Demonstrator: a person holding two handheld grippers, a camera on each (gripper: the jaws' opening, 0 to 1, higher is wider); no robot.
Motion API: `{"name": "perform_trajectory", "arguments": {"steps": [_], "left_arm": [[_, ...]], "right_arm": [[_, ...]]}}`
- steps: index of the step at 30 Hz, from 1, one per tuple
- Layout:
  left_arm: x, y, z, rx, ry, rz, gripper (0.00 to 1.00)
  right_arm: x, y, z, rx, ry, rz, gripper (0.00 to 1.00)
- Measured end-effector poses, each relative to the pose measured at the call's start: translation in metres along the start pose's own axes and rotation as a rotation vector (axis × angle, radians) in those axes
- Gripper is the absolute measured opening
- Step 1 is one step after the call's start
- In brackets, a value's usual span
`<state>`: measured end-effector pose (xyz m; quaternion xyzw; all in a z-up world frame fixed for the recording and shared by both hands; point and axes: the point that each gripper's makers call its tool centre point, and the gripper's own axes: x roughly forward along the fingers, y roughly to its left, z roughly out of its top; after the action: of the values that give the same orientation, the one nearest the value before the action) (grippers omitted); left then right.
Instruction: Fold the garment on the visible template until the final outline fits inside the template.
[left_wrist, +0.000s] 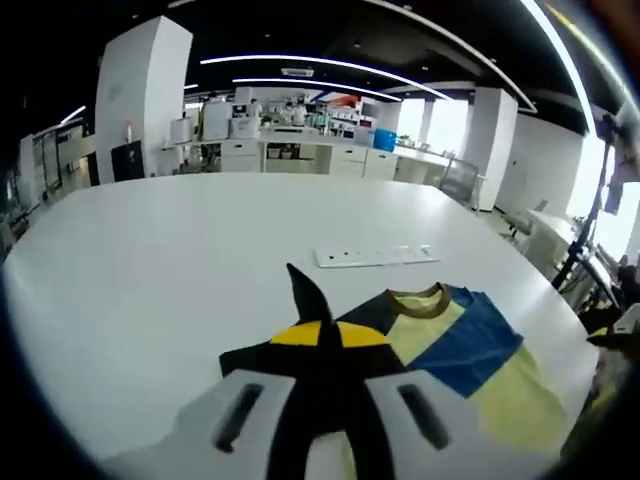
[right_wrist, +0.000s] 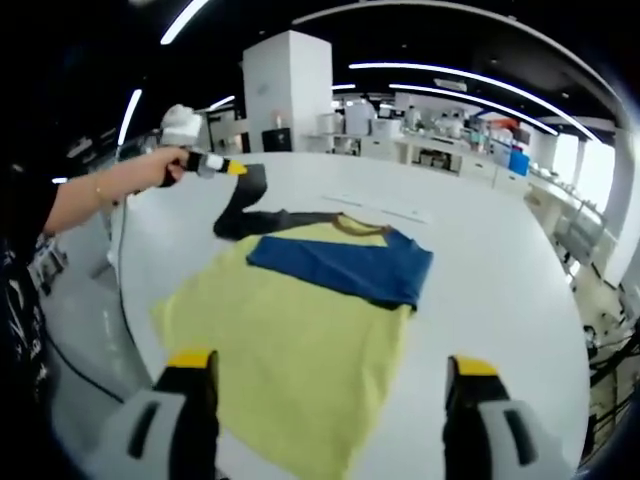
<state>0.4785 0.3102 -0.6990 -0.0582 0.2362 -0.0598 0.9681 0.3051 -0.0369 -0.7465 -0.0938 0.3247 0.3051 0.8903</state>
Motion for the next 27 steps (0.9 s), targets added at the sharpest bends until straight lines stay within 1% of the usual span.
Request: {"name": "perform_trajectory", "arguments": {"steps": [3, 7, 13, 15, 17, 21, 27], "left_arm": [[0.006, -0.012, 0.006, 0.0, -0.012, -0.018, 0.01], [0.012, -0.032, 0.009, -0.008, -0.015, -0.056, 0.01], [0.02, -0.054, 0.011, -0.004, -0.015, -0.093, 0.01], [0.024, -0.066, 0.011, -0.011, -0.015, -0.112, 0.01], [0.027, -0.073, 0.011, -0.01, -0.013, -0.123, 0.01], [0.033, -0.093, 0.01, 0.005, -0.012, -0.151, 0.01], [0.042, -0.121, 0.008, 0.004, -0.013, -0.206, 0.01]], "right_arm": [[0.0, 0.0, -0.001, 0.003, 0.001, 0.001, 0.95], [-0.002, -0.001, -0.001, 0.004, -0.002, -0.005, 0.95], [-0.003, -0.003, -0.003, 0.011, 0.0, -0.01, 0.95], [-0.003, -0.002, -0.004, 0.017, -0.003, -0.003, 0.96], [-0.003, -0.001, -0.004, 0.02, -0.002, -0.003, 0.96], [-0.003, -0.001, -0.005, 0.019, 0.003, -0.003, 0.96], [-0.004, -0.006, -0.008, 0.028, 0.011, -0.015, 0.96]]}}
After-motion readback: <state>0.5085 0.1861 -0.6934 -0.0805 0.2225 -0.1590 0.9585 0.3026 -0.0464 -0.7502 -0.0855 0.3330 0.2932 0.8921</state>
